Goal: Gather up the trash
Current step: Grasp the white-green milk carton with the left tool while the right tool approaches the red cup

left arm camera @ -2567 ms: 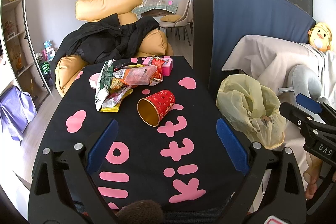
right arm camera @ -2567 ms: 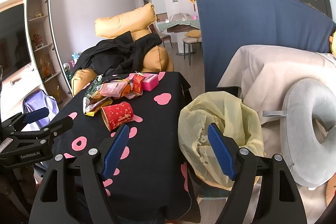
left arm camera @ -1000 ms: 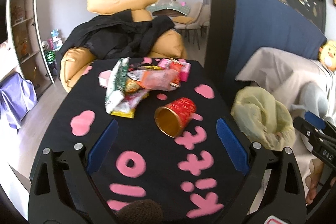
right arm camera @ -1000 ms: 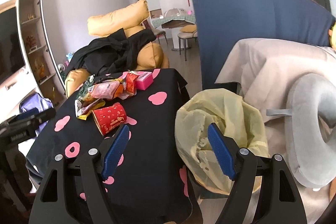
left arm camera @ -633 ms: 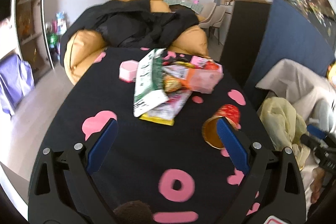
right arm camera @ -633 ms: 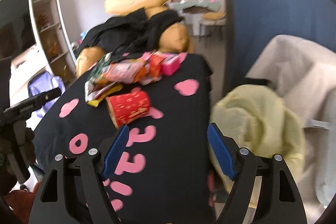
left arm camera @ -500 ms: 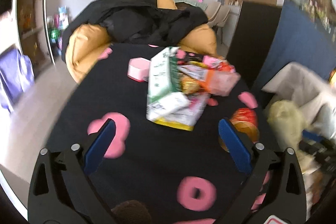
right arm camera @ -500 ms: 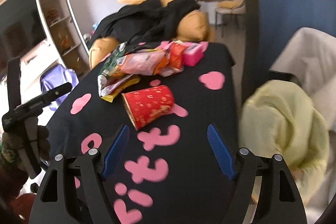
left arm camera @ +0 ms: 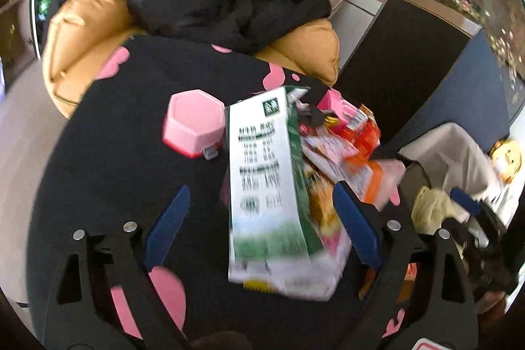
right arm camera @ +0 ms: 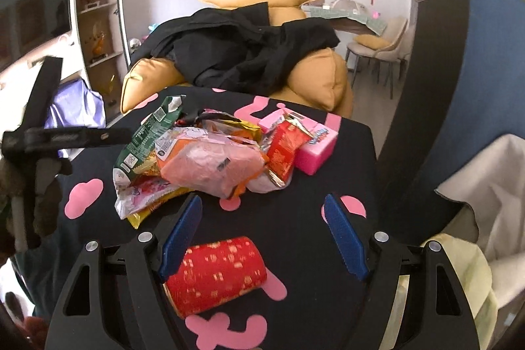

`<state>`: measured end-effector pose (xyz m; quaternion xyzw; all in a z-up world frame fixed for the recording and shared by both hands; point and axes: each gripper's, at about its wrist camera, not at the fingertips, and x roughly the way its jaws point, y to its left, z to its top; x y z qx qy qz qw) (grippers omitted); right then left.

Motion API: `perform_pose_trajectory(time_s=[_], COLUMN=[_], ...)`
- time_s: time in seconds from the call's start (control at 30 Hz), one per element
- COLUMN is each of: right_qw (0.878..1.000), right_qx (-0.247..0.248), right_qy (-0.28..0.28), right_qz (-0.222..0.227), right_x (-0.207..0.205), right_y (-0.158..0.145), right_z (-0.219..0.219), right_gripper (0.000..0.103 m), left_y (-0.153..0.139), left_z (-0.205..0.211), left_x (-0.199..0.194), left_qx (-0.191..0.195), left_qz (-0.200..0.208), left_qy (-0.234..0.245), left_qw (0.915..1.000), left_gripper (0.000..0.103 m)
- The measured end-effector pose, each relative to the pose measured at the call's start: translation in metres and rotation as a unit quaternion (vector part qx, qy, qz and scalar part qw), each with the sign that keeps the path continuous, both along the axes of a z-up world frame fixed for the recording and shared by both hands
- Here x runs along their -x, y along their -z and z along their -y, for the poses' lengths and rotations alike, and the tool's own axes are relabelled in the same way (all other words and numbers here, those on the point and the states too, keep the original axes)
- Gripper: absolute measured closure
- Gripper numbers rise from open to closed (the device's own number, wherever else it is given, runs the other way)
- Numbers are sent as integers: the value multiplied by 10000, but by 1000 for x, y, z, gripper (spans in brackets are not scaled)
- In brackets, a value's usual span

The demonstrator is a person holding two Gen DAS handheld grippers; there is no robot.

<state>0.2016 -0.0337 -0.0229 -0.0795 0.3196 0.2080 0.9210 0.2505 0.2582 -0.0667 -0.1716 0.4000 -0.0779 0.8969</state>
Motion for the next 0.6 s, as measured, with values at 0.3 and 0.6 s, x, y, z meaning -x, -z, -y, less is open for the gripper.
perform_pose_trajectory(time_s=[0.3,0.6], right_qw=[9977,9953], right_qx=[137,-48], right_qy=[-328,-745], right_qz=[-574,-619], right_x=[-1,18], right_y=[16,11], right_z=[-3,-11], right_gripper=[30,30], left_y=[25,-9], left_z=[-3,6], left_x=[-45,-5], left_qx=[531,243], left_qz=[-389,57], left_qy=[64,-19], left_qw=[9978,9997], left_gripper=[42,53])
